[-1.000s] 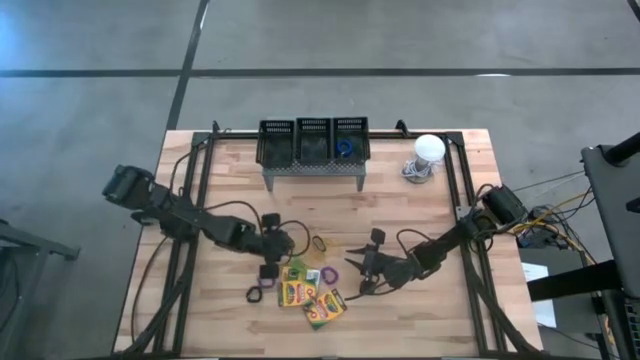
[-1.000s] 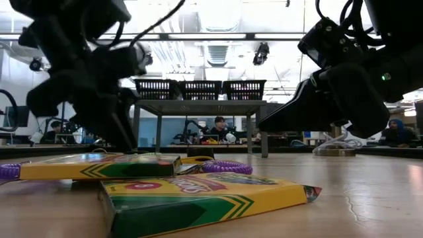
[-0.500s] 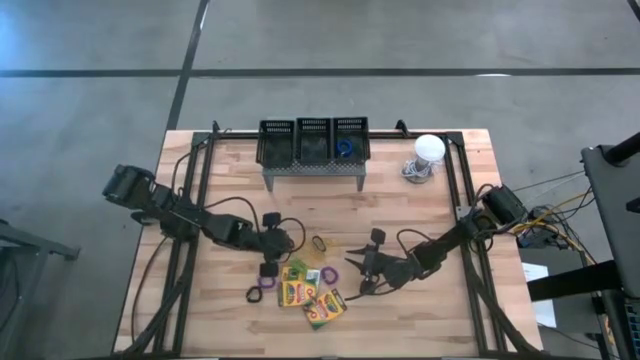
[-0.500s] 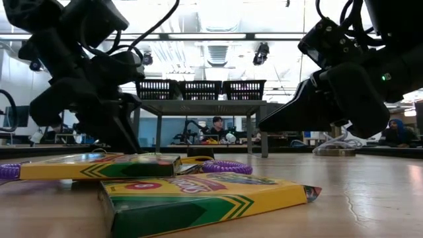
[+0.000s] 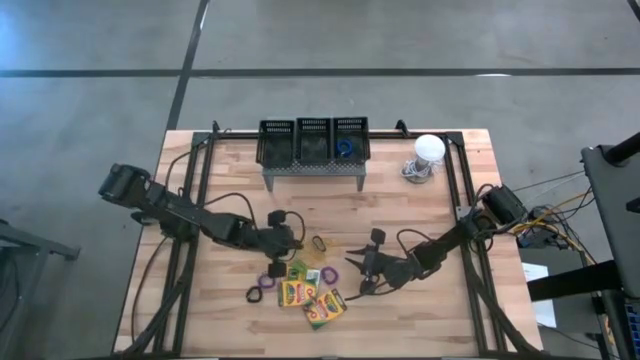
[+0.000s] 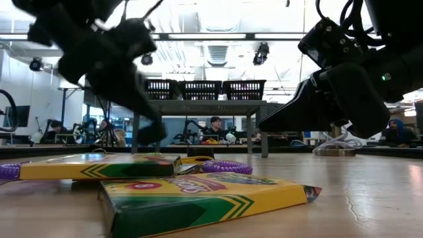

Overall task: Pick & Place Office Desk Supplies
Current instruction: Put the black rubber band in the middle black bin on the shelf

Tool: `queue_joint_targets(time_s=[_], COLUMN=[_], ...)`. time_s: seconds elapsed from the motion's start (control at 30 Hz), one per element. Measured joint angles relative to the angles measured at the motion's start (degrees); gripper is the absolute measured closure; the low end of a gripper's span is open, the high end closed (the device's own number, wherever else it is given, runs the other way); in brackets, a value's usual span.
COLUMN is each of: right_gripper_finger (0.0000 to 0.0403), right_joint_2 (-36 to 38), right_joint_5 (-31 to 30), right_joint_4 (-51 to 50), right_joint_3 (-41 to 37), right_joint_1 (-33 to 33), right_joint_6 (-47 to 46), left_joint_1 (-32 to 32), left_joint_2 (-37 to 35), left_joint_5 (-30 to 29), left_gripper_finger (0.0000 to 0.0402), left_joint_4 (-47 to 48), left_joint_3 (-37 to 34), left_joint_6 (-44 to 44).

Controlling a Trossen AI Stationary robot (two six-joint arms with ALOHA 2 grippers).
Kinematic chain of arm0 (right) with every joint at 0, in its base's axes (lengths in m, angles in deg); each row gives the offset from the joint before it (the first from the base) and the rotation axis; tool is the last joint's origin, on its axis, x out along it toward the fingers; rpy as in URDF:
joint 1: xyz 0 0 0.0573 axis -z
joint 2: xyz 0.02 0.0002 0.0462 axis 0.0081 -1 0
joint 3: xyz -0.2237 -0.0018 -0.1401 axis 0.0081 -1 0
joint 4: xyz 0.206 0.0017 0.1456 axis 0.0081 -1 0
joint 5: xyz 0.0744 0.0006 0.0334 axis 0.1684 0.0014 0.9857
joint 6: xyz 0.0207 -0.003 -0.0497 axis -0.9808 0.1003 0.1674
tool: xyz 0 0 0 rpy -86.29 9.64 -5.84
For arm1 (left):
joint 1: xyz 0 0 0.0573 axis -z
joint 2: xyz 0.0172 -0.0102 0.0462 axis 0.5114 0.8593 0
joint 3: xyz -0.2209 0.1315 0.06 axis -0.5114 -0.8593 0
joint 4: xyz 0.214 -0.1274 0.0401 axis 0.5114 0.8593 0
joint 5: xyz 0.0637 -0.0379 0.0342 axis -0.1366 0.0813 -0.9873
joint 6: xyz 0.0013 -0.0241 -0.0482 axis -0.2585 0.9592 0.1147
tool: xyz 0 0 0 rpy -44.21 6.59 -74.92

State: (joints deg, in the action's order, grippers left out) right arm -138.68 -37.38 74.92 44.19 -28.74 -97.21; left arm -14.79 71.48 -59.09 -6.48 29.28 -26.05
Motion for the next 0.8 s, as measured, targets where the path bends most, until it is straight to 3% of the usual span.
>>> queue_joint_targets(time_s=[0.23,0.4,0.57,0.7,0.8], right_gripper_finger=[0.0326,0.0328,0.0335,0.0334,0.0331], right_joint_2=[0.0,0.0,0.0,0.0,0.0], right_joint_5=[0.0,0.0,0.0,0.0,0.0], right_joint_4=[0.0,0.1,0.1,0.1,0.0], right_joint_3=[0.0,0.0,0.0,0.0,0.0], right_joint_1=[0.0,0.0,0.0,0.0,0.0], right_joint_6=[0.0,0.0,0.0,0.0,0.0], left_joint_1=[-0.5,-3.6,-11.9,-21.4,-29.0], left_joint_2=[-5.1,-4.7,-4.5,-4.3,-4.2], left_joint_5=[-9.0,-12.1,-14.7,-13.1,-3.6], left_gripper_finger=[0.04,0.0401,0.0401,0.0401,0.0401], left_joint_4=[2.0,1.9,2.0,2.1,2.1], left_joint_3=[6.5,15.0,23.1,26.1,25.4], left_joint_6=[-2.1,-14.5,-23.4,-25.3,-24.9])
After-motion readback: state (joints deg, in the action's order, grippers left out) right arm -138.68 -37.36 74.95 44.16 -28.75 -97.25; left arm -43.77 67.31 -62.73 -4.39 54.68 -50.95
